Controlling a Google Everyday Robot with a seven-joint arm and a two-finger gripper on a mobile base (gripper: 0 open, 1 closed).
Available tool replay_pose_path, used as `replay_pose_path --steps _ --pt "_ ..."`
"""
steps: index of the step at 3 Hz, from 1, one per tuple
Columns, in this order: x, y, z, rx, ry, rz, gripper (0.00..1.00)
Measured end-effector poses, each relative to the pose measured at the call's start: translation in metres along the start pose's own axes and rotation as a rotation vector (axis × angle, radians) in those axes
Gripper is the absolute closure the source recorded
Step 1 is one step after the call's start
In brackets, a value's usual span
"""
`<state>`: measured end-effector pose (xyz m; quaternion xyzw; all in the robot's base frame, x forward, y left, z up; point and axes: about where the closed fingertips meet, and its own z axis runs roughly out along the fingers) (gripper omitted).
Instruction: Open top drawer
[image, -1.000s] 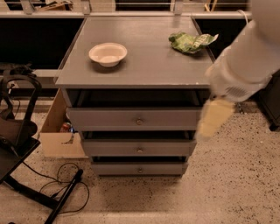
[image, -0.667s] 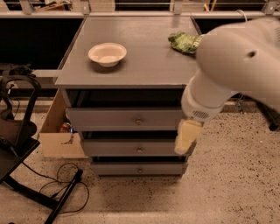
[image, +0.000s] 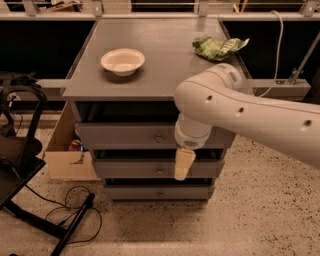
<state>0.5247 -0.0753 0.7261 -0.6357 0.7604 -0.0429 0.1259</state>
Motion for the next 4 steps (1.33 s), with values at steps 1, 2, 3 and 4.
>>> replay_pose_path --steps 1,2,3,4 --pt "-0.009 -0.030 0.033 -0.016 0.012 -0.015 0.00" --pt "-0.009 -0.060 0.057 -0.051 0.028 -0.015 0.00" --pt "-0.001 -0.081 0.077 -0.085 0.045 0.005 0.00" --pt "0.004 -0.082 0.095 -0.107 0.048 0.044 0.26"
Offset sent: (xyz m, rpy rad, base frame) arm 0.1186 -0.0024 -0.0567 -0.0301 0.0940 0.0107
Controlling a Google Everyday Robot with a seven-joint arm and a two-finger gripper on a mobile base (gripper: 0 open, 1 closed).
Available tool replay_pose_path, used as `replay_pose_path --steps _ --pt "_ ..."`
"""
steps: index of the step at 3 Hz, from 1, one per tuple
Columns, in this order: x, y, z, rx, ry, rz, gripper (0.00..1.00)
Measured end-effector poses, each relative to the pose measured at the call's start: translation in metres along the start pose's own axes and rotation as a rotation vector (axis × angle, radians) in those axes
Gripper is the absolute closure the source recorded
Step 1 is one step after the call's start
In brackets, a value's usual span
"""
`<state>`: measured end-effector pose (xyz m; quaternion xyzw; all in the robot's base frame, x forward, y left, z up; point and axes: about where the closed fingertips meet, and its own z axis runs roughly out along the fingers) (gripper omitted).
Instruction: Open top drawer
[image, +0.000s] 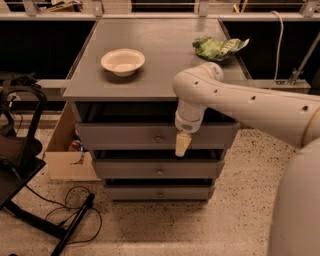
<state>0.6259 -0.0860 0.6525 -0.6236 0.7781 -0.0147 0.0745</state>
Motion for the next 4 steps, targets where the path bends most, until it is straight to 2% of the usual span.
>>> replay_pose_path --steps 1,2,3,4 --pt "0.015 0.015 0.008 -0.013 0.001 0.039 0.49" --pt "0.014 0.014 -0.001 -0.013 0.001 0.039 0.81" --pt "0.014 0.014 -0.004 -0.013 0.001 0.039 1.00" --pt "0.013 0.013 -0.009 -0.013 0.001 0.039 1.00"
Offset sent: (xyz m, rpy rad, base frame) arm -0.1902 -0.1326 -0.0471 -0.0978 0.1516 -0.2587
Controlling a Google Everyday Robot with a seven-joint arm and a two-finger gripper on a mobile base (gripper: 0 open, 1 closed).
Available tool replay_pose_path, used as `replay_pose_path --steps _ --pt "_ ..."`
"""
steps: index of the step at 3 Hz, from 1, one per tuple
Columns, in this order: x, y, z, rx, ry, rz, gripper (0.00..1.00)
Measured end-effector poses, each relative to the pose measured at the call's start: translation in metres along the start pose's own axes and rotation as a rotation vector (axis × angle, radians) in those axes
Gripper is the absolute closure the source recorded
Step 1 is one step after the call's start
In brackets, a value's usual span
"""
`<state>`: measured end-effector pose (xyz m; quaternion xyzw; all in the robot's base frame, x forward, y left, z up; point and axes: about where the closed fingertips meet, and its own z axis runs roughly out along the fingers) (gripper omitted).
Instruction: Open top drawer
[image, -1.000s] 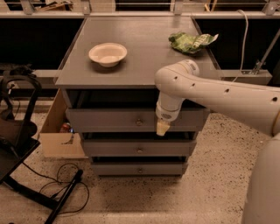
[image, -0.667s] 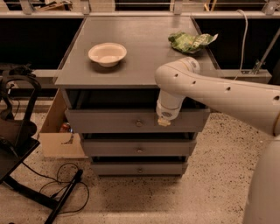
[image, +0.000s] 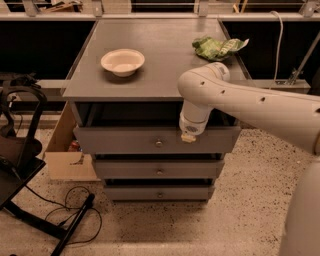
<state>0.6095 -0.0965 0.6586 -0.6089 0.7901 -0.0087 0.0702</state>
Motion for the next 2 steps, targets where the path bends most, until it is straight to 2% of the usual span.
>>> replay_pose_path --steps 2 --pt "-0.0001 0.0003 -0.0109 -0.008 0.000 -0.005 1.00"
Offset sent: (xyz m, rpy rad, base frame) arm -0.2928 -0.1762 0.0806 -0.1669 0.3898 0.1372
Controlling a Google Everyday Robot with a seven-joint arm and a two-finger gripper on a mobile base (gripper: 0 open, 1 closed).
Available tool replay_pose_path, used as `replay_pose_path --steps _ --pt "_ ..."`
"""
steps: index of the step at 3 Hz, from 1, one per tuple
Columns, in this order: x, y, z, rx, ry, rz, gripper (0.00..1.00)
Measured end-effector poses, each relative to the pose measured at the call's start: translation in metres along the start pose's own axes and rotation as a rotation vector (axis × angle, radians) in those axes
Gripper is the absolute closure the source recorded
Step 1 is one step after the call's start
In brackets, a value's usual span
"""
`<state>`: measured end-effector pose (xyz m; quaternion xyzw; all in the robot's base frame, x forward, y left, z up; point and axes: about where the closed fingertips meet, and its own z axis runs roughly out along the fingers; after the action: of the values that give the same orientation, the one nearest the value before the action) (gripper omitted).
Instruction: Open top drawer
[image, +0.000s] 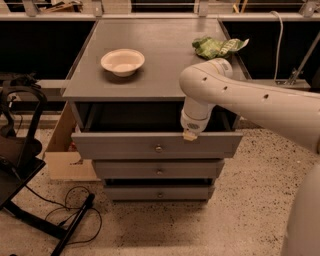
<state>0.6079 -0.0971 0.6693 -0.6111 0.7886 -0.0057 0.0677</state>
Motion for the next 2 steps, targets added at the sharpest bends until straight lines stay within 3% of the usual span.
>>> replay_pose_path --steps 2 --pt "0.0063 0.0038 -0.0045 -0.015 0.008 -0.003 1.00"
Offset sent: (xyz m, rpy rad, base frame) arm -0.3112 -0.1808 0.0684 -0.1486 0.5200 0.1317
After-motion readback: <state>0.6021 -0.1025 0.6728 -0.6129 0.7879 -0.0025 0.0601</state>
